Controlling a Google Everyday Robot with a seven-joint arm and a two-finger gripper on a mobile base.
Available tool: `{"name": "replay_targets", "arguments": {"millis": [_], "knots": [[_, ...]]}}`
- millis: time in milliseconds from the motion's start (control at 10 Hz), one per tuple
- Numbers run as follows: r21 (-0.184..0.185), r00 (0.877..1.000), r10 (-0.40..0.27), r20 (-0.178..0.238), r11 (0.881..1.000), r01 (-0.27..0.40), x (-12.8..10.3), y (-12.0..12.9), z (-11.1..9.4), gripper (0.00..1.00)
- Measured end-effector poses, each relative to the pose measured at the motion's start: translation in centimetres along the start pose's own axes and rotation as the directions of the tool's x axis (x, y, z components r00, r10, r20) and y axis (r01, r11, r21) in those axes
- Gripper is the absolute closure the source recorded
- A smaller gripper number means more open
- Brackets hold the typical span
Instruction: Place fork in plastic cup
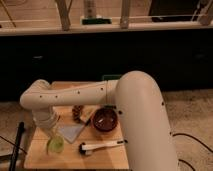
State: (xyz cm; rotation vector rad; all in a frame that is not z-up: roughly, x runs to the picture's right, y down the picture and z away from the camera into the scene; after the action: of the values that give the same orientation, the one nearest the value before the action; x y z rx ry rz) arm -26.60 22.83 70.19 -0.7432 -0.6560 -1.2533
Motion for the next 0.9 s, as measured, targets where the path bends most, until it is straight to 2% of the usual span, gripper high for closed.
{"name": "replay_targets", "arguments": {"millis": [600, 700, 900], "knots": [[-0.007, 1.0, 0.007, 0.01, 1.0, -0.007, -0.45, 0.67, 0.18, 0.99], [-0.011, 1.0, 0.009, 0.012, 1.0, -0.009, -0.45, 0.74, 0.17, 0.93], [-0.014, 1.0, 0.011, 0.017, 1.0, -0.011, -0.47, 0.83, 0.18, 0.73]]}}
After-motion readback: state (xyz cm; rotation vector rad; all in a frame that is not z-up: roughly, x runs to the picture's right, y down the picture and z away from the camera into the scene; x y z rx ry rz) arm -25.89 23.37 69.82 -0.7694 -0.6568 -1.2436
